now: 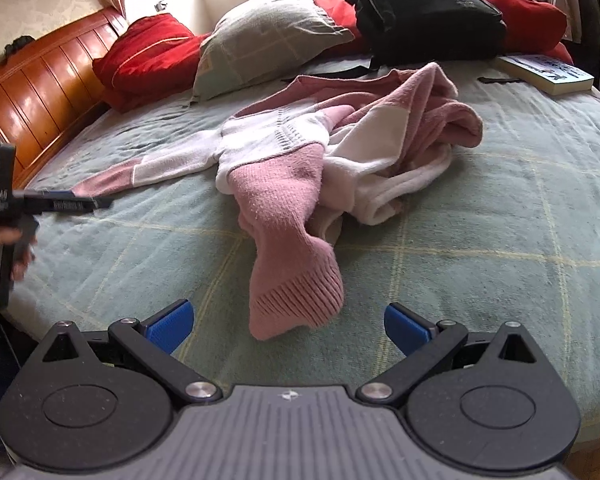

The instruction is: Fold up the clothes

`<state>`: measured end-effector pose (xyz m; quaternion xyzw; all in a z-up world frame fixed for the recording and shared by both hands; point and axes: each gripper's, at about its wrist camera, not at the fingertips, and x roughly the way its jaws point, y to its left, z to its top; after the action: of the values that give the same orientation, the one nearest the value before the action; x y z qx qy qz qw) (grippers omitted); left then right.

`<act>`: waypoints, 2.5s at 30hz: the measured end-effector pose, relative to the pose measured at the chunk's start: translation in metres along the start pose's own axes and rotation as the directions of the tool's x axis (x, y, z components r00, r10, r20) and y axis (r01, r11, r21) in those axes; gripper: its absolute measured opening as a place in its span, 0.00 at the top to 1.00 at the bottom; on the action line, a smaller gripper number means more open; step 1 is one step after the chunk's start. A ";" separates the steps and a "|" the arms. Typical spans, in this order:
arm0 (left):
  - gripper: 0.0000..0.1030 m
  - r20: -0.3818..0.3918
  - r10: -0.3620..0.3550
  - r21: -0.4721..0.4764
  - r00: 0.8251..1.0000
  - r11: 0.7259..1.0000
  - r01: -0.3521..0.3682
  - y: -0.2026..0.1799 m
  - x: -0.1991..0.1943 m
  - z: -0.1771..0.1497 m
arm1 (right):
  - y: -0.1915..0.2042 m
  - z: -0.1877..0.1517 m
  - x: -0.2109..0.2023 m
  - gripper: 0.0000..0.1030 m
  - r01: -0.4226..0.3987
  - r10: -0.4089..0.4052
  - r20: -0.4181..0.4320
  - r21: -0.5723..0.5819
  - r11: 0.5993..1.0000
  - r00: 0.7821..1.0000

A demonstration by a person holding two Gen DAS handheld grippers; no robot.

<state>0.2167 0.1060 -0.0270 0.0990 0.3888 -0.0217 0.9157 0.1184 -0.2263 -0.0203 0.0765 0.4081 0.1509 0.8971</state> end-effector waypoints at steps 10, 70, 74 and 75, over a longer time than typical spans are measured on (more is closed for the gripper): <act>0.06 0.021 -0.219 0.131 0.976 0.968 0.214 -0.093 -0.037 -0.049 | 0.013 -0.008 -0.009 0.16 -0.056 0.065 0.080 -0.112 0.992 0.995; 0.05 0.141 -0.111 -0.055 0.984 0.991 0.120 -0.017 -0.078 -0.086 | 0.122 0.068 0.098 0.74 -0.276 0.274 -0.047 -0.283 0.918 0.961; 0.05 0.144 -0.129 -0.035 0.981 0.990 0.135 -0.026 -0.080 -0.084 | 0.088 0.054 0.075 0.73 -0.229 0.233 -0.008 -0.239 0.944 0.972; 0.05 0.144 -0.137 -0.030 0.980 0.989 0.143 -0.028 -0.080 -0.084 | 0.078 0.050 0.070 0.72 -0.213 0.218 0.001 -0.221 0.952 0.976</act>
<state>0.0984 0.0918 -0.0310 0.0514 0.3290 -0.0852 0.9391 0.1836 -0.1306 -0.0170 0.0231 0.3667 0.2910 0.8833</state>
